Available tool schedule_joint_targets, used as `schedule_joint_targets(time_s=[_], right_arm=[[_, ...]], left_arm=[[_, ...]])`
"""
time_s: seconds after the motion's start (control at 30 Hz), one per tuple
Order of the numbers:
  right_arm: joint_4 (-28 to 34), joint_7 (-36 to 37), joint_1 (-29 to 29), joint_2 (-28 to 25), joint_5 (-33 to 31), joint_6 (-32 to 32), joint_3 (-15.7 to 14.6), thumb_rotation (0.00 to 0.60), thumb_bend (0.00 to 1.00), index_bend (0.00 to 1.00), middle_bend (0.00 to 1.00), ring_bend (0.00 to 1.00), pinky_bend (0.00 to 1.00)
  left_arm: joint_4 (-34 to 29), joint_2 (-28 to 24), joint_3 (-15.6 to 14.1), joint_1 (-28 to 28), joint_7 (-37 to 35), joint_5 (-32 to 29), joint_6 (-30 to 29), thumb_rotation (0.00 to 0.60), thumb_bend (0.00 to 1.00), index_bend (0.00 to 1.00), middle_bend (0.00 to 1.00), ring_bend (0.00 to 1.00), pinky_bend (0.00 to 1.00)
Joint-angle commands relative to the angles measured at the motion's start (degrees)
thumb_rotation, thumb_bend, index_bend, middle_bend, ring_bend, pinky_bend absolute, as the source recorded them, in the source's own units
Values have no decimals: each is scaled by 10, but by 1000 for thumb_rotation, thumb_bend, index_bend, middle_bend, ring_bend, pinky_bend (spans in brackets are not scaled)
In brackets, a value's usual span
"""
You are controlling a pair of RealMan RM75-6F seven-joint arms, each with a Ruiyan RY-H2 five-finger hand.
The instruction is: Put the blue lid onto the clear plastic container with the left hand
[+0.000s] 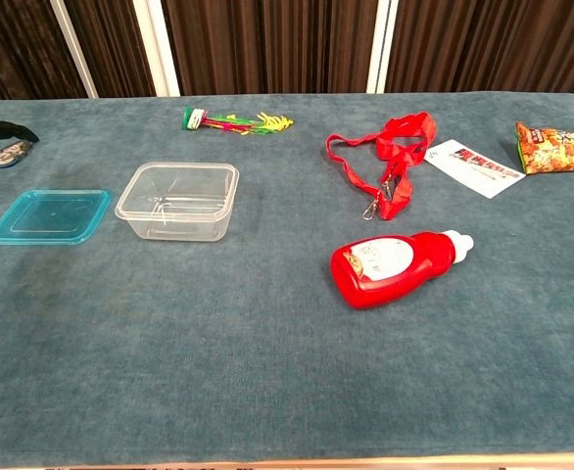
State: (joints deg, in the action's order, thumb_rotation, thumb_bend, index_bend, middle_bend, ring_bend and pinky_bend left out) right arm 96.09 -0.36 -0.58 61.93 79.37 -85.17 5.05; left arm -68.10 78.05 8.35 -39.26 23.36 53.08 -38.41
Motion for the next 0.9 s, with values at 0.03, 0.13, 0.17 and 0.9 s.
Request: schedule_joint_targets(time_s=[0.03,0.13,0.17,0.9], right_arm=[[0,-1,0,0,-2,1,1,600,394,56,39,32,0],[0,-3,0,1,-4,2,1,600,394,57,39,32,0],[0,-4,0,1,-4,2,1,600,394,57,39,32,0],[0,-10,0,3,-9,3,4,600,393,57,39,32,0]], left_arm=[[15,11,-4,-10,-3,1,11,600,73,0,24,0,0],[25,18,-8,-16,-8,3,18,600,72,0,27,0,0],[27,19,-9,-18,-9,3,19,600,72,0,27,0,0],[31,35,-29,-38,-68,28,53,600,73,0,5,0,0]])
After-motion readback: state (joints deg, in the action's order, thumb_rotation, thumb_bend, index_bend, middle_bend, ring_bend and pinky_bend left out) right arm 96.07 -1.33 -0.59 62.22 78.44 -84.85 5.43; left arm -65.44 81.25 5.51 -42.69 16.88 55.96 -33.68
